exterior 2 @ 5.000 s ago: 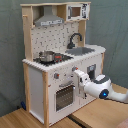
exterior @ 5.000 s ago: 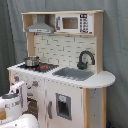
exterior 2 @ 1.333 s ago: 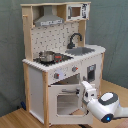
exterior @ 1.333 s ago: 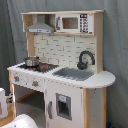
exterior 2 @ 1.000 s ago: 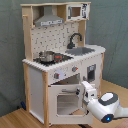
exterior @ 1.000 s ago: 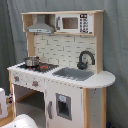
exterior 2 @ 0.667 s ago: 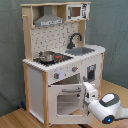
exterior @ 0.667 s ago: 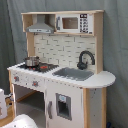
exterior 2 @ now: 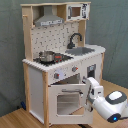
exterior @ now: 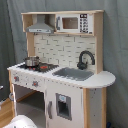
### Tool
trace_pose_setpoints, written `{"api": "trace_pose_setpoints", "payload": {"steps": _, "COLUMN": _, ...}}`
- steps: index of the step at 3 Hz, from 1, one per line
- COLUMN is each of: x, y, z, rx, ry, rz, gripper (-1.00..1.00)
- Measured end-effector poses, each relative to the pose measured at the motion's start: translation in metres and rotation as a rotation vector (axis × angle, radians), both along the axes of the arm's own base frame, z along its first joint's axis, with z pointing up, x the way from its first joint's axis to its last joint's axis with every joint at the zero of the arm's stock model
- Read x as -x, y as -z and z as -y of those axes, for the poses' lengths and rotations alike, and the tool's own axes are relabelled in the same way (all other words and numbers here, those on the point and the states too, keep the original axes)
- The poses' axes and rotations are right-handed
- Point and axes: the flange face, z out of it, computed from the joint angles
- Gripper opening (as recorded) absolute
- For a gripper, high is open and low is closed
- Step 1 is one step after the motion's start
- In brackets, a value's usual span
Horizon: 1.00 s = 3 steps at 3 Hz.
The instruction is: Play with the kitchen
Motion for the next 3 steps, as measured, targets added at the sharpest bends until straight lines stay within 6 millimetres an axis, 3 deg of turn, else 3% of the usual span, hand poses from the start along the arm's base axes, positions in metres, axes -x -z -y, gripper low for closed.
{"api": "trace_pose_setpoints", "payload": {"steps": 1, "x": 0.010, "y": -0.035, "z": -0.006, "rx": 0.037, "ry": -0.008, "rz": 0.013, "gripper": 1.00}}
{"api": "trace_pose_setpoints", "payload": {"steps": 3, "x": 0.017, "y": -0.087, "z": -0.007, "rx": 0.180, "ry": 0.021, "rz": -0.017, "gripper": 1.00}}
